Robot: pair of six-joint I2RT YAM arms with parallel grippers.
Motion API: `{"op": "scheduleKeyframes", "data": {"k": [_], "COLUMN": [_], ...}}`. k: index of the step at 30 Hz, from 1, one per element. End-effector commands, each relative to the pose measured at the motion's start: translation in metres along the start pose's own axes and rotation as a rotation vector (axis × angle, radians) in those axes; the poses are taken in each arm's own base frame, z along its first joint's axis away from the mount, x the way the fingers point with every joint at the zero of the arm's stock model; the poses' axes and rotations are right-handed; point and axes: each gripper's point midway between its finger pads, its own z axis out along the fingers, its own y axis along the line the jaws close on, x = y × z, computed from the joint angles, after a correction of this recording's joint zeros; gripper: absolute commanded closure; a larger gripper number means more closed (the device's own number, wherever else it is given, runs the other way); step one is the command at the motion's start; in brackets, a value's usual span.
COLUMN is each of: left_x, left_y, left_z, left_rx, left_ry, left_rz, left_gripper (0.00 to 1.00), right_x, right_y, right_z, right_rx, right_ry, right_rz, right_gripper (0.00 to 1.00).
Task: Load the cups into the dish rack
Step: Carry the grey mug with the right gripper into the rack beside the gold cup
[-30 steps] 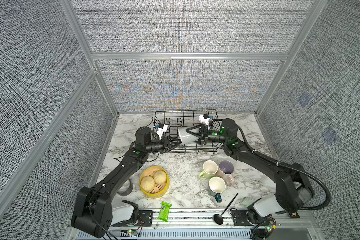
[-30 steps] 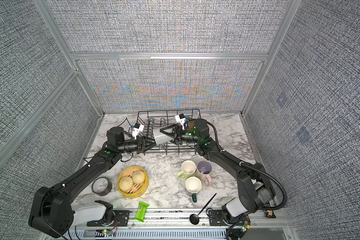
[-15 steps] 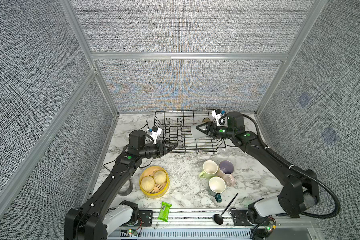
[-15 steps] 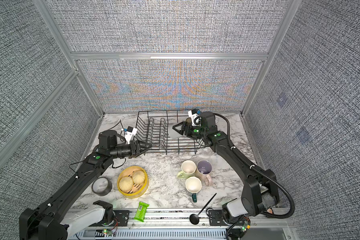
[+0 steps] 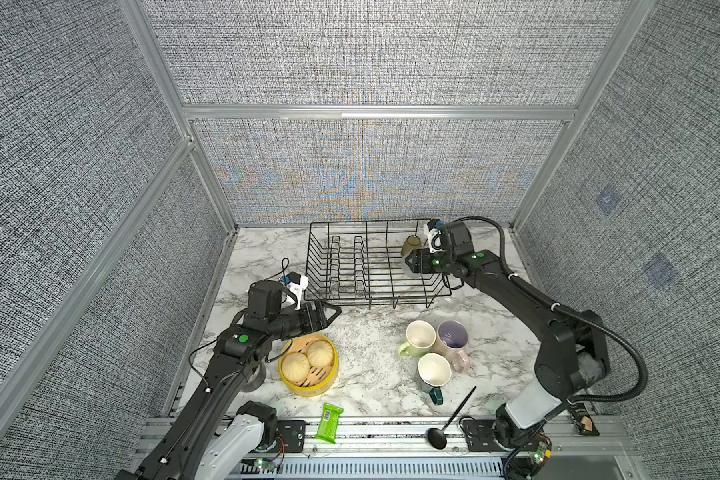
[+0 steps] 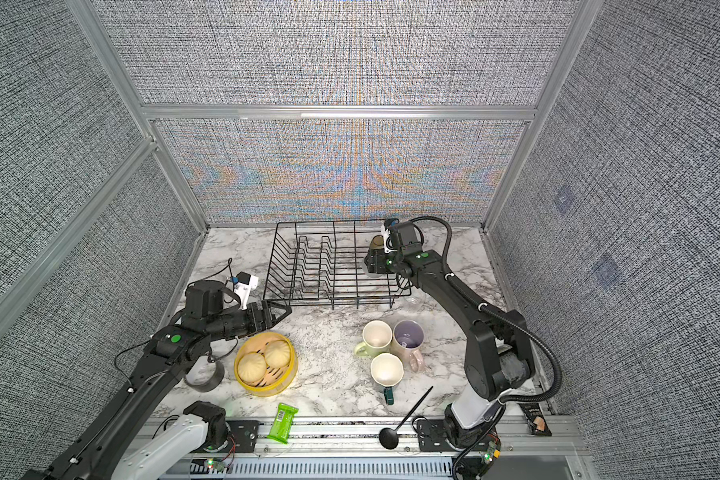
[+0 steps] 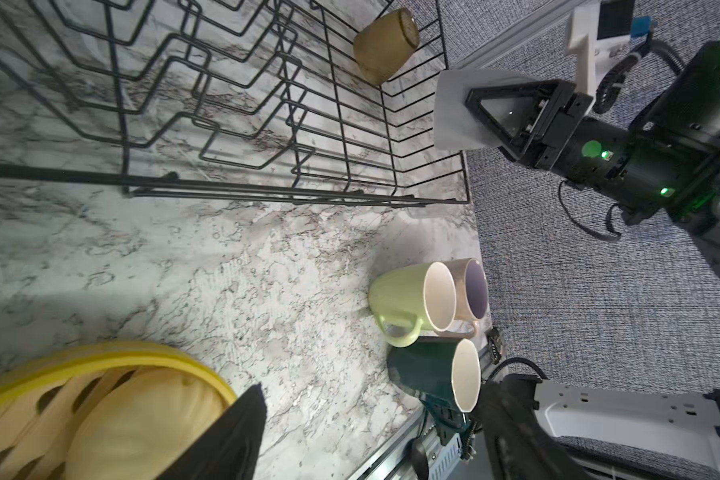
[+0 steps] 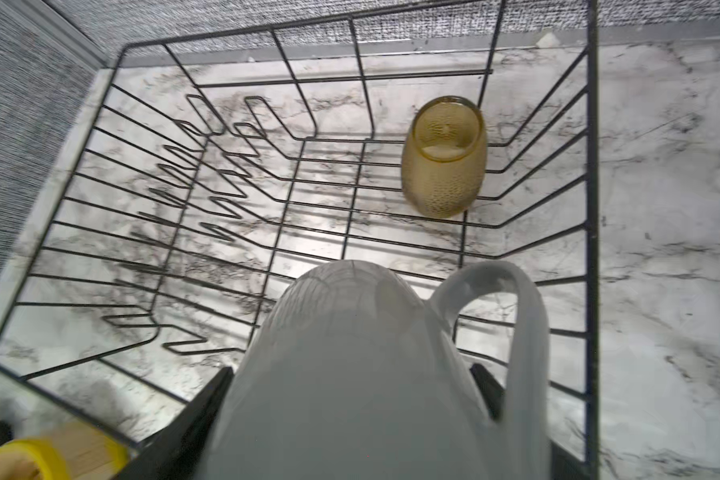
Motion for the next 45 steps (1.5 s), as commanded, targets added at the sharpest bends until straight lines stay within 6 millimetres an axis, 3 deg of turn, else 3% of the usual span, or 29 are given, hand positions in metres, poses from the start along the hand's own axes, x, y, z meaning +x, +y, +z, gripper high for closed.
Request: {"op": "scheduleKeyframes", "data": {"k": [1, 12, 18, 36, 45], "left_x": [0.005, 0.012, 0.014, 0.019, 0.026], "left_y": [0.016, 0.025, 0.029, 0.028, 0.034], "left_z": [-0.004, 0.001, 0.002, -0.005, -0.009], "left_rx": [-0.085, -0.088, -0.088, -0.089, -0.102], "left_ry": [-0.003, 0.002, -0.006, -0.018, -0.027], "left_rz": [0.018, -0.009, -0.012, 0.006, 0.012], "left_gripper": [0.18, 0.18, 0.17, 0.17, 0.17], "right_x": [-0.013, -0.016, -0.001, 0.020, 0.027], "right_y": [-0.019, -0.034, -0.040, -0.046, -0.047], "right_z": [0.004, 0.043, 0.064, 0.097, 0.098], "right_rx": [0.118, 0.221, 0.246, 0.224, 0.224], "right_ry": [-0.041, 0.007, 0.088, 0.237, 0.266], "right_rz": [-0.076, -0.147, -0.166, -0.147, -0.157], "right_gripper": [0.27, 0.27, 0.27, 0.25, 0.13]}}
